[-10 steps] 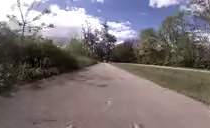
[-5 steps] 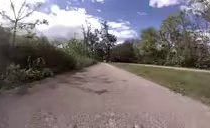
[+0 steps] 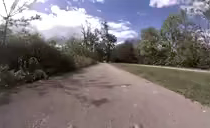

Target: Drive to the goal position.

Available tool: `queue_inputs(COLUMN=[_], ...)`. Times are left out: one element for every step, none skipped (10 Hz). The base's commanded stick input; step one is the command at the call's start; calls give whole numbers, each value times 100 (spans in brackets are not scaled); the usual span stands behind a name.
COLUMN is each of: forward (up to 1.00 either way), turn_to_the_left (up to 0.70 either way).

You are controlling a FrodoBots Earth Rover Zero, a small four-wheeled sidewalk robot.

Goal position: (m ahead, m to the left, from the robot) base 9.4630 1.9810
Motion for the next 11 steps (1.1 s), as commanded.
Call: queue_inputs(forward=[100, 100, 100, 100, 100, 100, 100, 100, 100, 100, 100], turn_to_the_left=[-22, 0, 0, 0, 0, 0, 0, 0, 0, 0, 0])
